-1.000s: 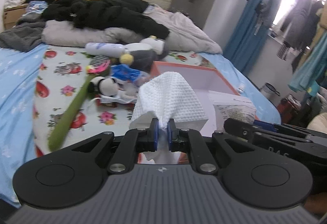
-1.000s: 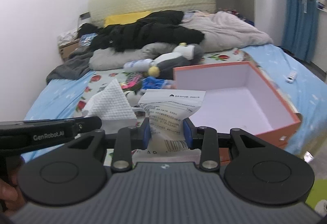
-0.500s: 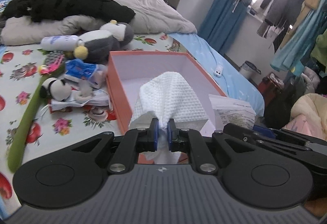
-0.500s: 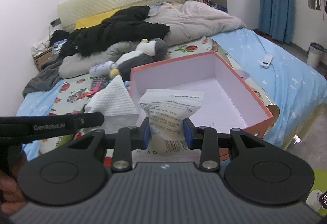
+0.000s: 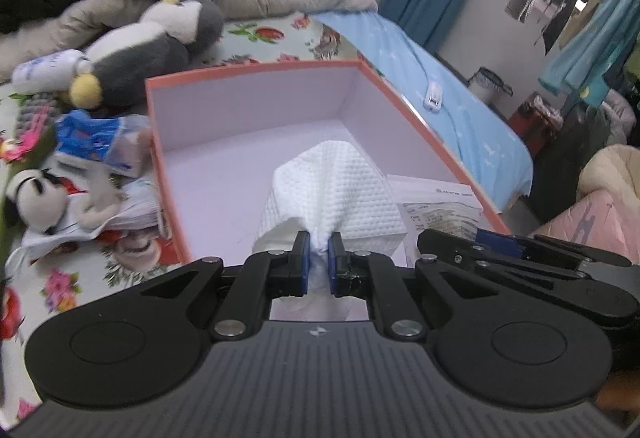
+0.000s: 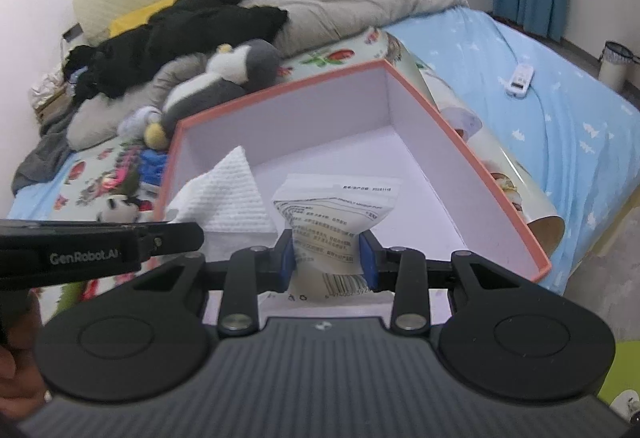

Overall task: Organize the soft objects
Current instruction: 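Carry the white cloth and clear bag with both tools over the orange box, then open the left tool over the box while the right tool releases the clear bag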

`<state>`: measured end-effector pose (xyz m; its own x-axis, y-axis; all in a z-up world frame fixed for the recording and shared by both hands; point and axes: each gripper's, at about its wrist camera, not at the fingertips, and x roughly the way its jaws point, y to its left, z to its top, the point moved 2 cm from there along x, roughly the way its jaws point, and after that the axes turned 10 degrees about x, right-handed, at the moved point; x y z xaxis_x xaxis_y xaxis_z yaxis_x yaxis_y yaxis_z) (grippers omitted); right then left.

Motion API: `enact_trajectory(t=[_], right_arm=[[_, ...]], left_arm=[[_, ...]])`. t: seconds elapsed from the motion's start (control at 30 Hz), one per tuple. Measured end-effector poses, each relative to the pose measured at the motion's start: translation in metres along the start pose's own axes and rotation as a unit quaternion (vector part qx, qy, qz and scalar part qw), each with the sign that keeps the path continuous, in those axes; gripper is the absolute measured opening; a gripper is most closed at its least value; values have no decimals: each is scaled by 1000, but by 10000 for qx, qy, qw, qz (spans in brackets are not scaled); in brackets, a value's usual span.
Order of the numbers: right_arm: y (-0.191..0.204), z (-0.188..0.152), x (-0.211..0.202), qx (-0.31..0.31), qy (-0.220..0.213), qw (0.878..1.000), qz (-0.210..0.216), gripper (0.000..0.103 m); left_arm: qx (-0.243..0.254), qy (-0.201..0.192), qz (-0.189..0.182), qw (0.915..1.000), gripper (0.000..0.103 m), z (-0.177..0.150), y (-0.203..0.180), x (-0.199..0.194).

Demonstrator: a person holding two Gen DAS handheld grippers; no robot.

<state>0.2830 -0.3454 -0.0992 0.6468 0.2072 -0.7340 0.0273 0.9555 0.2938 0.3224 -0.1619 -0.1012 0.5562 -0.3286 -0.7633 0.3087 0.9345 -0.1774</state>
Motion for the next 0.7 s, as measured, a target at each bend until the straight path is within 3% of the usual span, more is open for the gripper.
enact_trajectory(t=[0.27, 0.33, 0.37, 0.4, 0.47, 0.53, 0.7], right_arm=[[-25, 9, 49, 229, 276, 9993, -128, 40], [-29, 10, 56, 267, 328, 9989, -214, 47], [-31, 11, 59, 276, 367, 9986, -263, 46], [-33, 11, 61, 286, 414, 9983, -296, 47], [-36, 11, 61, 281, 443, 9982, -278, 54], [-38, 10, 56, 310, 381, 9984, -293, 61], [-38, 7, 33, 409, 229, 9987, -211, 61]], left_arm=[[185, 399, -40, 9990, 11, 20, 4, 65], [161, 486, -60, 9987, 12, 23, 5, 75], [156, 513, -84, 9985, 16, 24, 5, 78], [175, 546, -125, 9983, 29, 25, 4, 82], [185, 634, -37, 9978, 46, 27, 2, 87], [214, 554, 5, 9982, 46, 26, 0, 83], [266, 405, 8, 9988, 46, 23, -6, 62]])
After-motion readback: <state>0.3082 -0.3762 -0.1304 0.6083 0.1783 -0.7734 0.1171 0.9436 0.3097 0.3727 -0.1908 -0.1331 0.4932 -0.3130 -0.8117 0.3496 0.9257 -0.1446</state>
